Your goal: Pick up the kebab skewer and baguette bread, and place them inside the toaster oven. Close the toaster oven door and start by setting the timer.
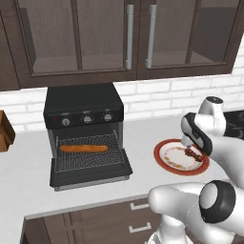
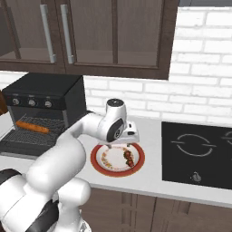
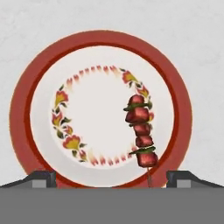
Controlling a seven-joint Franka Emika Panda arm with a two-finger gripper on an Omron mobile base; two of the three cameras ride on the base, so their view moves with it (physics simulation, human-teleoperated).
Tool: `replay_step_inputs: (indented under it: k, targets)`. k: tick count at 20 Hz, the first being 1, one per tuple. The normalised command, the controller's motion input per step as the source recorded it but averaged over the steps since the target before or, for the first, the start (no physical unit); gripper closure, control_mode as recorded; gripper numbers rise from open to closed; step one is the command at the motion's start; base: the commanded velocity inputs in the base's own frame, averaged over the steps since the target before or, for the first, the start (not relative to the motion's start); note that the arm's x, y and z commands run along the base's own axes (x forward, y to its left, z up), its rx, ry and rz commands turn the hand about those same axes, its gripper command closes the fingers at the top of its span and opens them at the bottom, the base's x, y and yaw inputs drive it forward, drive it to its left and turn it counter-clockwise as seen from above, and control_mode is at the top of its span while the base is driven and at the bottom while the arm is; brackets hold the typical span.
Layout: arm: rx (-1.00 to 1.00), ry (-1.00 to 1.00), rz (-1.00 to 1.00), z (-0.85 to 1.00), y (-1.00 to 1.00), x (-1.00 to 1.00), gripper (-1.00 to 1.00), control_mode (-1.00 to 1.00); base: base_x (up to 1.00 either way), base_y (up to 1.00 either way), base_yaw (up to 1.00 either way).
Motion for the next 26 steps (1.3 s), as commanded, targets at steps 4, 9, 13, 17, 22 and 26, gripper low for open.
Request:
replay_step_inputs:
  k: [4, 9, 13, 17, 22, 26]
  targets:
    - [0.05, 0.02, -0.04, -0.63, -0.4, 0.44, -1.0, -1.0, 0.0, 0.0, 0.0]
    - [0.0, 0.02, -0.01, -0.62, -0.14, 0.18, -1.0, -1.0, 0.0, 0.0, 0.0]
    - [0.0, 0.03, 0.0, -0.45, 0.0, 0.07, -1.0, -1.0, 0.0, 0.0, 0.0]
    - [0.0, 0.0, -0.03, -0.36, 0.0, 0.03, -1.0, -1.0, 0.0, 0.0, 0.0]
    - [0.0, 0.0, 0.0, -0.21, 0.0, 0.18, -1.0, -1.0, 0.0, 0.0, 0.0]
    - [0.0, 0.0, 0.0, -0.17, 0.0, 0.11, -1.0, -1.0, 0.0, 0.0, 0.0]
